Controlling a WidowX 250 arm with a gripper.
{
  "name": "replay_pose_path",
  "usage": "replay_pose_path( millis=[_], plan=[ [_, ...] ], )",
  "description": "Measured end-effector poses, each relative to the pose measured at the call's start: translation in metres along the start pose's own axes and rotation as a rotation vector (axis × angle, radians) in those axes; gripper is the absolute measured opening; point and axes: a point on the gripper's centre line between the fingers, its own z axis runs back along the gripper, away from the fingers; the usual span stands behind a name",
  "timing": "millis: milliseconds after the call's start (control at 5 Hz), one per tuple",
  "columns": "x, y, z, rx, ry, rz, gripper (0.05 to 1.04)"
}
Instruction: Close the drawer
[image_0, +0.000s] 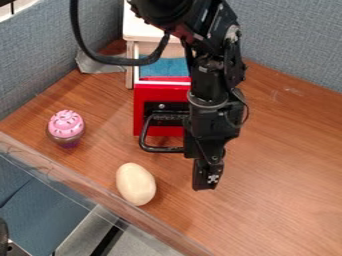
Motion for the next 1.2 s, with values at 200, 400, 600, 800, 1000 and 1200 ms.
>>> replay_pose_path(
  millis=[200, 400, 600, 800, 1000, 1200],
  plan=[
    [0.001, 0.000, -0.008, 0.036, 0.032, -0.014, 0.999],
    [-0.002, 0.002, -0.011, 0.045, 0.055, -0.015, 0.999],
    [-0.003, 0.004, -0.012, 0.048, 0.056, -0.003, 0.999],
    [-0.009, 0.008, -0.015, 0.068, 0.049, 0.010, 0.999],
    [-0.013, 0.021, -0.014, 0.100, 0.038, 0.031, 0.999],
    [-0.023, 0.036, -0.012, 0.118, 0.033, 0.076, 0.999]
  ],
)
